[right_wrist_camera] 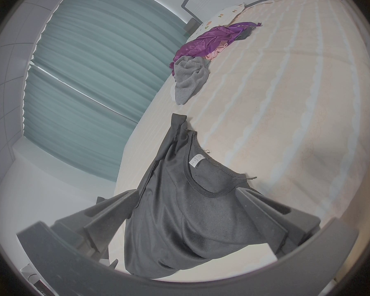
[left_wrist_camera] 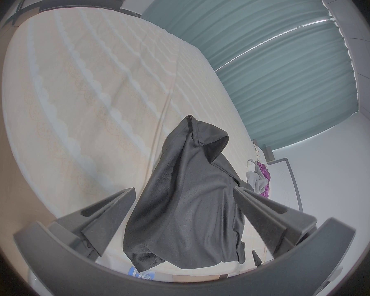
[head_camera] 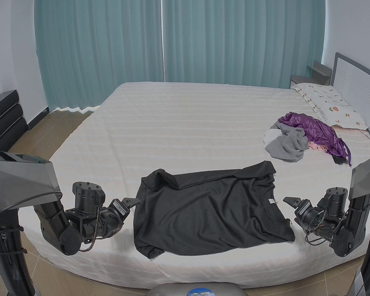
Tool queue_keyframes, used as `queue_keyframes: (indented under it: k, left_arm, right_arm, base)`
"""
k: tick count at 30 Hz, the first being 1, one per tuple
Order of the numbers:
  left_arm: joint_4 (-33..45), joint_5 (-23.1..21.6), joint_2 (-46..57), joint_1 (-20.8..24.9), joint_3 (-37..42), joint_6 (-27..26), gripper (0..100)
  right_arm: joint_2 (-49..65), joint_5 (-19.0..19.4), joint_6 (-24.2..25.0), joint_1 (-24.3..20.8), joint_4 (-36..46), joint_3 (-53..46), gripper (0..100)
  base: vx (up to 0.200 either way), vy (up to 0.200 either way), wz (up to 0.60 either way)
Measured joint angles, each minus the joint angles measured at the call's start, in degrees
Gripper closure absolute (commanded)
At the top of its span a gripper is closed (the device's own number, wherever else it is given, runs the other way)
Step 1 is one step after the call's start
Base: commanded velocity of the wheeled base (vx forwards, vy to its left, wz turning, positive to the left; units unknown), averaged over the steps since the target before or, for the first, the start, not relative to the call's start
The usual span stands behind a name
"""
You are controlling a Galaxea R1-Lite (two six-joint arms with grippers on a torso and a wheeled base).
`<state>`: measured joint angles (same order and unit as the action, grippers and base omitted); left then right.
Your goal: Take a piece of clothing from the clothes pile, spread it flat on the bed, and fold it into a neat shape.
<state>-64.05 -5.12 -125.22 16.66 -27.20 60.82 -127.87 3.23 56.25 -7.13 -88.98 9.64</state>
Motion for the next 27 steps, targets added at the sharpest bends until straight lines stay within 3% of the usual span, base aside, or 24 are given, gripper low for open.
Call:
queue_keyframes:
  k: [11,20,27]
  left_arm:
    - [0.00,1.13,-0.79,0.22,-0.24,0.00,0]
    - [0.00,2.12,-1.16,0.63,-0.45,0.00,0]
    - [0.00,2.22,-1.10,1.27,-0.39,0.09,0]
  right_arm:
    - [-0.91,0.40,-7.53,4.71,0.02,-0.02,0]
    - [-2.71,0.65,-8.24,7.08,0.00,0.46,0]
    - [-4.05,0.73,-8.17,6.50,0.00,0.59,0]
  base:
    - [0.000,0.000,0.00]
    - [0.000,0.000,0.00]
    - [0.000,-0.200,0.00]
